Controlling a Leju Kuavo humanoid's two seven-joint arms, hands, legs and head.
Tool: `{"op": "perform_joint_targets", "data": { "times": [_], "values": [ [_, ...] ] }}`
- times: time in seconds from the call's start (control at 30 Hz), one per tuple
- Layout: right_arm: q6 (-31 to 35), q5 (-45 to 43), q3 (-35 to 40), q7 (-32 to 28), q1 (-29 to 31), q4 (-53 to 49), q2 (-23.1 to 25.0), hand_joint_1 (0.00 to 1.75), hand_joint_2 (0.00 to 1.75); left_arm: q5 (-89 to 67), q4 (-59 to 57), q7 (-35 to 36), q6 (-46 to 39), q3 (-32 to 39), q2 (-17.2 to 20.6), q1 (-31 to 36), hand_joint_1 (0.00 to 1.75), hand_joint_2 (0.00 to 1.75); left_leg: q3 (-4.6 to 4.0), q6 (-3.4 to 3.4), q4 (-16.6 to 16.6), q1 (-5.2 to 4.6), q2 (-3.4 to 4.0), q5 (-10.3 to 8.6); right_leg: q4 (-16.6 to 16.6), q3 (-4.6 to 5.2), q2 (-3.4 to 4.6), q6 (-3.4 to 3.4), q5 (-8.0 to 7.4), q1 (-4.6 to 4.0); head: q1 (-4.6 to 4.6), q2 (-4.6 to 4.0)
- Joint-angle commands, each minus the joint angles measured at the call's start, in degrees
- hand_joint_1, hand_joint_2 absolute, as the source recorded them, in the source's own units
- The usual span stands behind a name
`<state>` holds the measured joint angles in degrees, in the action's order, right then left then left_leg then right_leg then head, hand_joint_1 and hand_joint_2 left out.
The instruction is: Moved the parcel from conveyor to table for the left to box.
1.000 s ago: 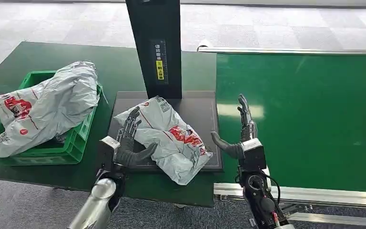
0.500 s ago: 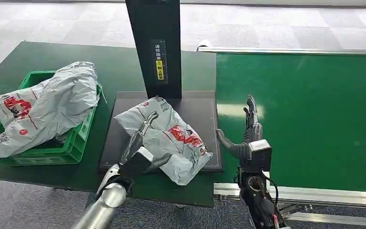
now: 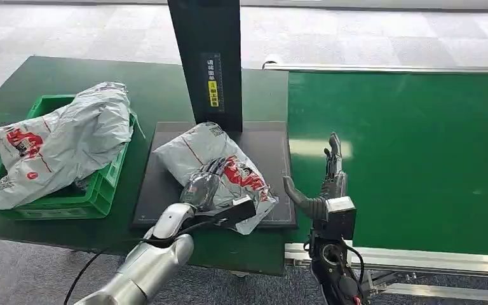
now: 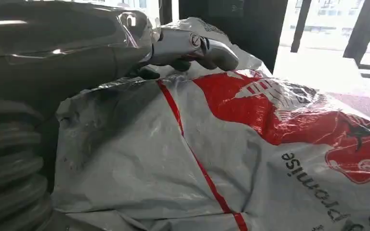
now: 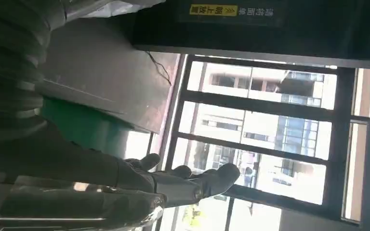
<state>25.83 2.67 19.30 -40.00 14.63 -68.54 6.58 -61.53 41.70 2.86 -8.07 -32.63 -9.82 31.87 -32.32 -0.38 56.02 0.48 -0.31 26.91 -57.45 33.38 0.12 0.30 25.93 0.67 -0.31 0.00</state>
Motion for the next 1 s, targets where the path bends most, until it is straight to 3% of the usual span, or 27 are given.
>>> {"op": "perform_joint_targets", "data": {
  "times": [0.03, 0.37, 0.47, 0.5, 0.53, 0.6, 0.77, 1.0],
  "values": [
    [-0.2, -0.2, -1.1, 0.0, 0.4, 0.4, 0.3, 0.00, 1.75, -1.0, -10.6, 1.5, 1.3, 0.1, -0.7, 3.0, 0.00, 1.75, 0.07, 0.01, -0.1, 0.00, 0.01, -0.04, 0.1, -0.09, -0.03, -0.02, -0.04, -0.01, 0.00, 0.00],
    [-1.0, 1.3, -1.3, 0.7, 1.9, 2.0, 1.1, 0.00, 1.75, -5.7, -14.2, 3.9, 4.1, 6.1, -0.9, 3.5, 0.00, 1.75, 0.45, 0.00, -0.1, 0.00, 0.17, -0.02, 0.0, -0.45, 0.14, -0.02, -0.07, -0.01, 0.00, 0.00],
    [-1.4, 1.8, -0.2, 1.0, 4.4, 5.4, 1.7, 0.00, 1.75, -4.7, -17.4, 3.4, 10.8, 8.6, -1.1, 3.4, 0.00, 1.75, 0.53, 0.00, -0.1, -0.02, 0.23, -0.03, 0.1, -0.50, 0.19, -0.03, -0.08, 0.01, 0.00, -0.02],
    [-1.1, 1.8, -0.1, 0.9, 5.4, 6.8, 2.0, 0.00, 1.75, -4.8, -18.1, 2.2, 9.0, 9.3, -0.9, 3.3, 0.00, 1.75, 0.46, -0.01, -0.2, 0.00, 0.34, -0.10, 0.2, -0.44, 0.29, -0.04, -0.20, -0.01, 0.00, -0.02],
    [-1.0, 1.5, -0.1, 0.7, 5.6, 6.7, 1.9, 0.00, 1.75, -4.2, -17.2, 1.0, 4.8, 10.5, -0.7, 3.1, 1.61, 1.75, 0.56, -0.01, -0.1, -0.01, 0.30, -0.03, 0.1, -0.54, 0.26, -0.03, -0.11, 0.01, -0.02, 0.00],
    [-1.2, 1.0, 0.0, 0.8, 5.3, 5.4, 1.0, 0.00, 1.75, -4.1, -16.7, -0.3, 2.4, 11.5, -0.6, 3.6, 1.75, 1.75, 0.63, 0.00, -0.2, -0.01, 0.32, -0.07, 0.1, -0.65, 0.29, -0.03, -0.17, 0.01, 0.00, 0.00],
    [-1.3, 0.5, 0.2, 1.3, 4.2, 3.8, 0.1, 0.00, 1.75, -2.3, -13.2, -3.4, -1.2, 13.7, -0.6, 3.3, 1.75, 1.75, 0.70, -0.04, -0.1, 0.01, 0.16, -0.09, 0.0, -0.69, 0.13, -0.04, -0.09, -0.02, 0.00, -0.02],
    [-0.5, -0.7, 0.3, 0.8, 2.6, 1.8, -1.1, 0.00, 1.75, 7.1, -6.6, -13.9, -7.3, 15.1, -0.8, 0.8, 1.75, 1.75, 0.61, -0.05, -0.1, 0.00, 0.08, -0.09, 0.1, -0.57, 0.05, -0.05, -0.07, -0.01, -0.02, 0.00]
  ]
}}
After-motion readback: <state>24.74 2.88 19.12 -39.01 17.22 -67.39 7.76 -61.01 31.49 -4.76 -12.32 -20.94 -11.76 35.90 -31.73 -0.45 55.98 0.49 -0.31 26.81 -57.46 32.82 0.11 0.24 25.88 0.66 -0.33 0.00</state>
